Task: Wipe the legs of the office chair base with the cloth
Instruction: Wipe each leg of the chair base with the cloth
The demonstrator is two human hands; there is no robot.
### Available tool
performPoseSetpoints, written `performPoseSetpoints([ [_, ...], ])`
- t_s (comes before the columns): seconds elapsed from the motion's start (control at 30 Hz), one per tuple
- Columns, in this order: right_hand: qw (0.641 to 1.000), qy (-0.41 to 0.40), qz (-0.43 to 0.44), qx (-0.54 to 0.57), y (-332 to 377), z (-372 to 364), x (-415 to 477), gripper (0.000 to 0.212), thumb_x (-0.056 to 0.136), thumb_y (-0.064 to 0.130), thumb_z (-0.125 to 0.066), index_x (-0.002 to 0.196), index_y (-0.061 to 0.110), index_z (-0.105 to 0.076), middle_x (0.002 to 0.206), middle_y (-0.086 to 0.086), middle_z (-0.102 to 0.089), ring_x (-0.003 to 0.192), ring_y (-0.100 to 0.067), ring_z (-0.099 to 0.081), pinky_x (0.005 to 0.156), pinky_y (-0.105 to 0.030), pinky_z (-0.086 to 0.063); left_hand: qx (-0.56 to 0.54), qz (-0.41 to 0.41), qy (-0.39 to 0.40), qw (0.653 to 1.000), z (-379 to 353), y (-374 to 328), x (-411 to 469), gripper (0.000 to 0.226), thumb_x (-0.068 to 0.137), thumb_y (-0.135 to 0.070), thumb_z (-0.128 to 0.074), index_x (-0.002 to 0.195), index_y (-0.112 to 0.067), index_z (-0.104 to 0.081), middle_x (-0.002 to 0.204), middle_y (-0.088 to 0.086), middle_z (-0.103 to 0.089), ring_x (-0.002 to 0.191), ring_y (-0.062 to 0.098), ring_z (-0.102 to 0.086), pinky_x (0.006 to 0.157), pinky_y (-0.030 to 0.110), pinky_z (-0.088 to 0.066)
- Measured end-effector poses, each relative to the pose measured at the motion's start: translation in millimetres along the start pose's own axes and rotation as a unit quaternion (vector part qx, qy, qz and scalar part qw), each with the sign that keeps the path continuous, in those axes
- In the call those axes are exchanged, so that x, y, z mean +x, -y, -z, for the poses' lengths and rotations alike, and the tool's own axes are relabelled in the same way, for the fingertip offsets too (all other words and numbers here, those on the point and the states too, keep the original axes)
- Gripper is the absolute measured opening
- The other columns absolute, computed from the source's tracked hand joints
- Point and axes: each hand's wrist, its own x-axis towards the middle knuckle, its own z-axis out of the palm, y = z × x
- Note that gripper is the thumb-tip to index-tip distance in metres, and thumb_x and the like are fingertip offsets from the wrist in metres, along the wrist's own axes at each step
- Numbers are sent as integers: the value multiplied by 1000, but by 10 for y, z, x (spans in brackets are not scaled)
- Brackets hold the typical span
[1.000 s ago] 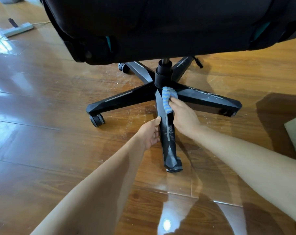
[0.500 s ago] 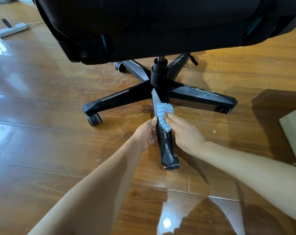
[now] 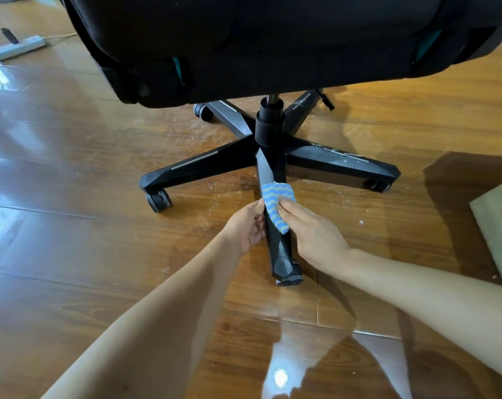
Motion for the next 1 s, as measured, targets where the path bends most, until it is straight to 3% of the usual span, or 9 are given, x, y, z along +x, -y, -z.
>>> performPoseSetpoints([
  [0.1,1000,1,-21,-14,-7,73,237,75,88,-9,-47,158,13,-33,168,2,-24,151,-20,-31,104,-34,-48,3,-5,-7,1000,-22,-7,-47,32,112,-30,-52,138,-18,-66,102,-3,-81,105,17,-74,97,37,-59],
  [0.3,994,-50,-99,13,33,154,624,75,87,-10,-46,158,13,-34,165,6,-28,141,-24,-43,102,-34,-46,-10,-7,-7,1000,-17,-13,-124,38,111,-27,-56,147,-16,-59,116,3,-78,110,18,-75,93,35,-60],
  [0.4,996,-44,-80,15,34,9,335,76,89,-10,-45,160,15,-29,169,7,-19,152,-18,-27,114,-32,-38,-7,-5,-4,1000,-11,12,-137,35,111,-29,-56,144,-18,-62,116,1,-79,110,18,-75,93,34,-59],
  [0.53,999,-23,-18,23,18,-137,-153,74,88,-13,-48,157,11,-37,167,2,-25,153,-17,-28,115,-27,-34,-7,0,1,1000,-7,-3,-153,28,113,-27,-51,136,-20,-66,115,0,-79,110,16,-75,86,31,-59],
  [0.67,999,-21,-12,27,-28,-118,-111,74,87,-14,-46,156,13,-38,166,4,-27,152,-16,-29,118,-31,-35,-10,6,2,1000,-19,20,-156,30,112,-30,-52,137,-18,-65,120,2,-78,117,18,-72,106,39,-56],
  [0.87,991,-60,-118,37,-119,44,567,71,92,-6,-43,158,19,-35,167,8,-26,148,-23,-37,115,-36,-37,-16,6,1,1000,31,104,-127,42,108,-31,-61,146,-13,-59,135,6,-72,131,22,-66,117,43,-48],
  [1.0,993,-54,-91,45,8,-80,146,81,86,-12,-43,160,20,-29,168,10,-19,151,-18,-32,116,-31,-33,-19,-3,-9,1000,71,173,-95,41,106,-31,-65,143,-12,-62,127,5,-77,124,20,-71,106,37,-56],
])
